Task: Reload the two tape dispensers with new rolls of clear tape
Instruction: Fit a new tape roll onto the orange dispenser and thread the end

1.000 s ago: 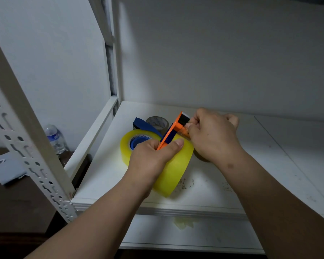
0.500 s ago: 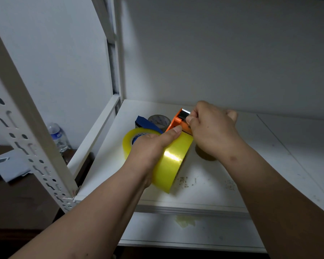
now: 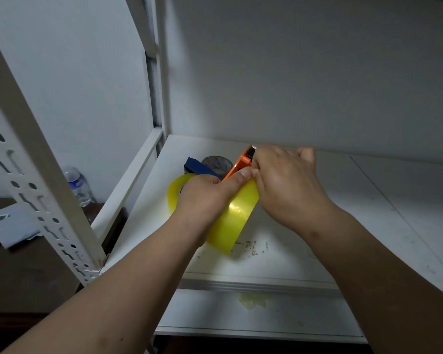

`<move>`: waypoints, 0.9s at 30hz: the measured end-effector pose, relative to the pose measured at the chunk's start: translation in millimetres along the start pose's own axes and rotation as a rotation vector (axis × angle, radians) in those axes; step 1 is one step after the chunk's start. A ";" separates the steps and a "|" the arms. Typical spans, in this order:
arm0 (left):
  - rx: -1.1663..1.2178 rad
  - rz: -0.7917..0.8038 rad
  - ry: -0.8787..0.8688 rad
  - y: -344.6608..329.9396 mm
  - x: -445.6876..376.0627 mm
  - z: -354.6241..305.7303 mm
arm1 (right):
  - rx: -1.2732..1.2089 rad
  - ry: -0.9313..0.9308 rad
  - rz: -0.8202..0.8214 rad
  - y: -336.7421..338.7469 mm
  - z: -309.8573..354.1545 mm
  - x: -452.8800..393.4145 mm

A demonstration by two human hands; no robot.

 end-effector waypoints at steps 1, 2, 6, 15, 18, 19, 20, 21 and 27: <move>-0.002 -0.005 0.001 0.0 1.4 -0.9 | -0.032 -0.022 0.001 -1.5 -1.1 0.0; 0.000 -0.008 0.008 0.0 2.2 -1.6 | -0.069 -0.050 0.000 -3.6 -2.2 -0.3; 0.050 0.041 0.022 1.4 0.2 -1.6 | -0.230 -0.247 -0.022 -7.8 -13.1 -3.2; 0.008 0.436 -0.052 -6.7 -0.1 11.3 | -0.250 -0.338 0.083 2.4 -37.1 -12.2; 0.051 0.380 -0.058 -8.6 1.3 15.8 | -0.266 -0.350 0.103 0.6 -38.1 -7.7; 0.060 0.359 -0.062 -10.1 1.3 18.5 | -0.271 -0.360 0.102 -0.6 -38.7 -6.0; 0.067 0.328 -0.068 -11.3 2.3 19.7 | -0.278 -0.372 0.092 -1.3 -39.7 -4.9; 0.073 0.296 -0.083 -13.1 2.6 21.7 | -0.285 -0.389 0.074 -1.5 -41.1 -4.2; 0.078 0.132 -0.178 -17.5 3.0 21.8 | -0.300 -0.435 0.007 -2.6 -41.8 -3.8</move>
Point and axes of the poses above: each hand's wrist, its own x-axis away from the middle knuckle, its own y-axis out of the back of the hand, z = x × y, the point moved 3 cm from there along -x, towards the middle knuckle, and after that the axes turned 11 degrees about y, right-handed, at the moved point
